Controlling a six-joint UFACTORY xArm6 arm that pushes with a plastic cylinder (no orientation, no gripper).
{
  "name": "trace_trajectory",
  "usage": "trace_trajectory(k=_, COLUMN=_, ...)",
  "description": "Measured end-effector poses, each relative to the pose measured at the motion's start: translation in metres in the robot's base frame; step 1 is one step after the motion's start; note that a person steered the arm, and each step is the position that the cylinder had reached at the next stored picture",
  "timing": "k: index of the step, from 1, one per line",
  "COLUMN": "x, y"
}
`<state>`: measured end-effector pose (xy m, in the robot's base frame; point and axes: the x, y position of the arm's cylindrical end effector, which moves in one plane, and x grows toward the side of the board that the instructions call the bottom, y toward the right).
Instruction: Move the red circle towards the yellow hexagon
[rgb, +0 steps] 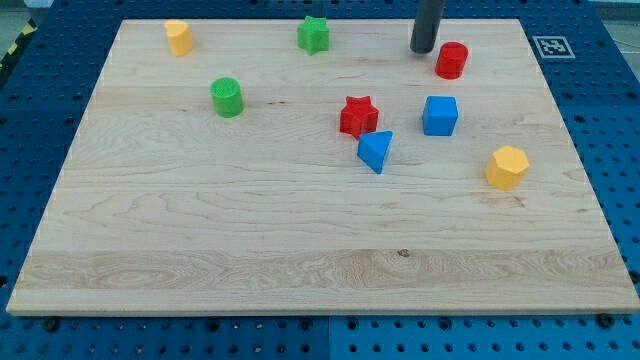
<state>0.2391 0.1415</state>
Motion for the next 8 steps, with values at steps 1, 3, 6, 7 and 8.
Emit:
trace_trajectory(k=1, x=-0.002, y=0.054)
trace_trajectory(k=3, x=0.033, y=0.052)
trace_trajectory(k=6, x=0.046, y=0.013)
trace_trajectory(k=7, x=0.072, y=0.018)
trace_trajectory(k=8, x=0.091, y=0.018)
